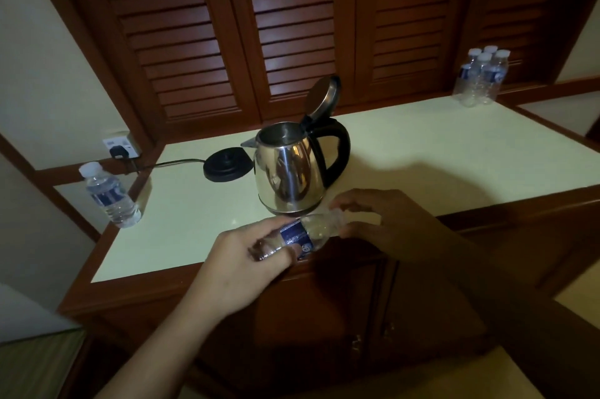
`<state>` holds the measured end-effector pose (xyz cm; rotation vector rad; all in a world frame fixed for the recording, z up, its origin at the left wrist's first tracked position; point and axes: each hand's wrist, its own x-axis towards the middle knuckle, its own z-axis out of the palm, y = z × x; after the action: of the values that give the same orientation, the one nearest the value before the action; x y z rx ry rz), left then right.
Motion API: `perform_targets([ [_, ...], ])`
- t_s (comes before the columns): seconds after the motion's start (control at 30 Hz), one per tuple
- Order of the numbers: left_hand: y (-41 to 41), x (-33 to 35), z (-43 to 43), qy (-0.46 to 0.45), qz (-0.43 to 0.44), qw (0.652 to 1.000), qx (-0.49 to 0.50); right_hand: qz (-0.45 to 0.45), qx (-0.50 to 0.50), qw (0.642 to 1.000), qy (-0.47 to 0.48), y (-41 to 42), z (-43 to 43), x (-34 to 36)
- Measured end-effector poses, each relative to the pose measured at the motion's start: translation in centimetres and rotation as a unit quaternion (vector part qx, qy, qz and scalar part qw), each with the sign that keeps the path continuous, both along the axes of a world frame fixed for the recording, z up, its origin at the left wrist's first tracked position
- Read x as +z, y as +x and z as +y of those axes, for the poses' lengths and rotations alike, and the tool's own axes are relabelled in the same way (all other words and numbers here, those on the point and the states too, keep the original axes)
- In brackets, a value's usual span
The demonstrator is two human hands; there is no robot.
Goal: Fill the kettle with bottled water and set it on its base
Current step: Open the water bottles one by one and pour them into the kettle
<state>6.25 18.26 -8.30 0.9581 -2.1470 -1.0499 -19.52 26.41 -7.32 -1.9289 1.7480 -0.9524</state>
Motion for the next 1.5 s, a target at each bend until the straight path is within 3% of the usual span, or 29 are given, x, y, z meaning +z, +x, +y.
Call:
perform_targets([
  [0.13, -0.9, 1.5, -0.2, 0.133, 0.013, 0.989, -0.064, -0.012, 0.001, 1.000, -0.029, -0.4, 1.4, 1.1],
  [0.3, -3.0, 1.3, -0.8, 0.341, 0.094, 0.932, -0.075, -0.021, -0.006, 0.999, -0.041, -1.3, 2.8, 3.3],
  [0.37, -4.7, 0.9, -1.3, 0.387, 0.053, 0.915, -0.096, -0.022, -0.006, 0.999, -0.045, -1.6, 3.2, 4.2],
  [0.43, -6.1, 0.5, -1.7, 0.457, 0.055, 0.875, -0.148, -0.034, -0.012, 0.999, -0.037, -2.3, 3.6, 5.1],
  [0.53, -7.2, 0.3, -0.6, 0.562, 0.117, 0.774, -0.267, -0.027, -0.009, 0.999, -0.026, -3.6, 4.2, 6.5],
  [0.67, -10.4, 0.6, 0.0, 0.603, 0.142, 0.681, -0.391, -0.026, -0.013, 0.999, -0.038, -5.8, 5.1, 8.4],
  [0.73, -12.1, 0.9, 0.0, 0.616, 0.143, 0.658, -0.408, -0.007, -0.015, 0.999, -0.032, -7.1, 5.6, 9.6],
  [0.87, -15.5, 1.5, -0.1, 0.595, 0.118, 0.697, -0.381, 0.098, -0.036, 0.993, -0.055, -9.6, 6.4, 11.1],
  [0.93, -17.5, 1.5, -0.3, 0.645, 0.116, 0.614, -0.440, 0.185, -0.046, 0.978, -0.082, -11.0, 6.2, 11.3],
  [0.97, -18.6, 1.5, -0.5, 0.660, 0.115, 0.586, -0.457, 0.207, -0.054, 0.974, -0.078, -11.7, 6.0, 11.2],
  [1.0, -19.7, 1.4, -0.8, 0.660, 0.109, 0.581, -0.463, 0.217, -0.063, 0.972, -0.070, -12.6, 5.7, 11.1],
  [1.07, -21.8, 1.4, -1.0, 0.631, 0.093, 0.623, -0.454, 0.221, -0.068, 0.970, -0.080, -14.2, 4.9, 10.5],
  [1.17, -25.2, 2.7, -0.5, 0.548, 0.082, 0.739, -0.382, 0.153, -0.107, 0.979, -0.083, -17.4, 3.9, 9.8],
  [1.23, -28.4, 3.5, 0.0, 0.483, 0.096, 0.825, -0.277, 0.106, -0.162, 0.980, -0.048, -20.3, 3.0, 8.9],
  [1.33, -34.3, 3.0, 0.1, 0.270, 0.091, 0.951, -0.124, 0.076, -0.224, 0.972, -0.014, -26.0, 1.2, 6.7],
  [1.4, -38.3, 2.6, -0.2, 0.122, 0.089, 0.983, -0.107, 0.057, -0.260, 0.964, 0.009, -30.2, 0.1, 5.5],
  [1.5, -44.2, 2.1, -0.6, 0.061, 0.068, 0.988, -0.123, -0.015, -0.312, 0.950, -0.017, -36.7, -0.8, 4.2],
])
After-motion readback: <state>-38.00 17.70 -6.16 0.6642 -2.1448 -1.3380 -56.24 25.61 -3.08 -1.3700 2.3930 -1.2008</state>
